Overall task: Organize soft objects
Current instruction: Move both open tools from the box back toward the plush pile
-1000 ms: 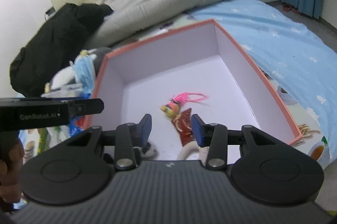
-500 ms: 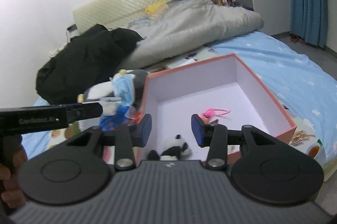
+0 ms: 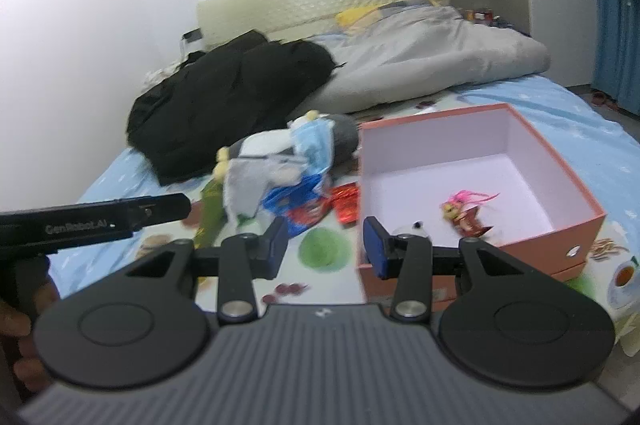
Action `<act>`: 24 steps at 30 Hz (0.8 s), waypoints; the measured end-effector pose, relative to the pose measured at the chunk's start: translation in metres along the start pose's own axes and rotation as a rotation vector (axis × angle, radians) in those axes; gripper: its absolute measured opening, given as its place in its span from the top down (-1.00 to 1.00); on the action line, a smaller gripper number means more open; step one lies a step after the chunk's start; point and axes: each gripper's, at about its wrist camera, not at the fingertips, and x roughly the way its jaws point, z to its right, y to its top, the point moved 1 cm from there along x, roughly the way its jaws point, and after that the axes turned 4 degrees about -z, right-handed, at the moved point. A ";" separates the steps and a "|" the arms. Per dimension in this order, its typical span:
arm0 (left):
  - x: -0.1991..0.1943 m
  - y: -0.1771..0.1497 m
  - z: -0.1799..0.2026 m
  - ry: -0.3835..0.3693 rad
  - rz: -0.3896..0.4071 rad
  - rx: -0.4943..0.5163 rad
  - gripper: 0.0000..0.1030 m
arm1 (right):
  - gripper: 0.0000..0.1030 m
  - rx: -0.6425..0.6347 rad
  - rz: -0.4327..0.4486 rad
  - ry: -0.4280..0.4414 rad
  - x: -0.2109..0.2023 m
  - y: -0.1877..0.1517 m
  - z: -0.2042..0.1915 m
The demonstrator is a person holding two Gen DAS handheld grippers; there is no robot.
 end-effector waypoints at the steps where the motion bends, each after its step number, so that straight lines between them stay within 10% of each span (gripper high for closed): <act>1: -0.005 -0.005 -0.005 0.006 0.000 -0.011 -0.07 | 0.13 -0.007 -0.005 0.007 0.000 -0.002 -0.005; 24: 0.005 -0.048 -0.086 0.114 -0.062 -0.203 -0.08 | 0.13 -0.048 -0.125 0.079 0.039 -0.033 -0.063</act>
